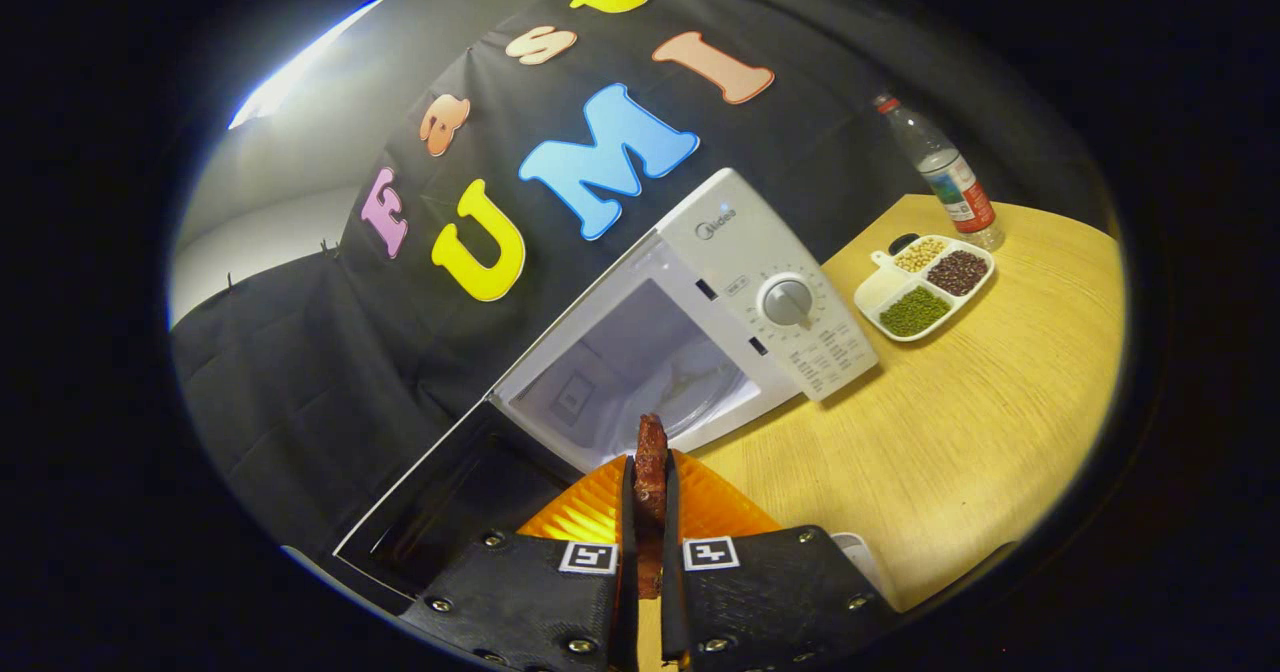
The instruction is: Open the microwave, put the food inside, and close the microwave door.
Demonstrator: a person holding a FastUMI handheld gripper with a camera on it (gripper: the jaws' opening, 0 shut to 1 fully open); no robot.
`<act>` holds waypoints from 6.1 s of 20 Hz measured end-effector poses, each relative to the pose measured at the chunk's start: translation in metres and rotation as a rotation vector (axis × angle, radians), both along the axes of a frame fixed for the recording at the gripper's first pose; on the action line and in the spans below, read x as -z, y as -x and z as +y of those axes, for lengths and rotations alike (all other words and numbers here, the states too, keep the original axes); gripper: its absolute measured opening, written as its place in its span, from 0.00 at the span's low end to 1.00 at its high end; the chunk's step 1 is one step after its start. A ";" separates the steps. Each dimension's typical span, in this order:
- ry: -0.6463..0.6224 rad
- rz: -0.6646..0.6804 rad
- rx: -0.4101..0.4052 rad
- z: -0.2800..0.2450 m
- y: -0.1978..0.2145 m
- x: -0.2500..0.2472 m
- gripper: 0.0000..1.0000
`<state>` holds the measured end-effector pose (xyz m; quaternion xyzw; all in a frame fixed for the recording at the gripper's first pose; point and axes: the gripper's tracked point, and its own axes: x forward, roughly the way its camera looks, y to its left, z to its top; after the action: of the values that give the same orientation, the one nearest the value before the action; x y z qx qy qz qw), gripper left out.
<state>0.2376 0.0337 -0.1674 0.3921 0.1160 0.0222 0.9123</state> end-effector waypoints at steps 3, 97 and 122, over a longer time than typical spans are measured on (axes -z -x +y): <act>0.029 -0.030 0.023 0.021 -0.031 -0.007 0.09; 0.829 -0.187 -0.083 0.108 0.059 -0.039 0.03; 0.974 0.057 0.296 -0.053 -0.109 0.004 0.03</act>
<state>0.3462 -0.0192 -0.1710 -0.0659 0.0811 -0.1747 0.9791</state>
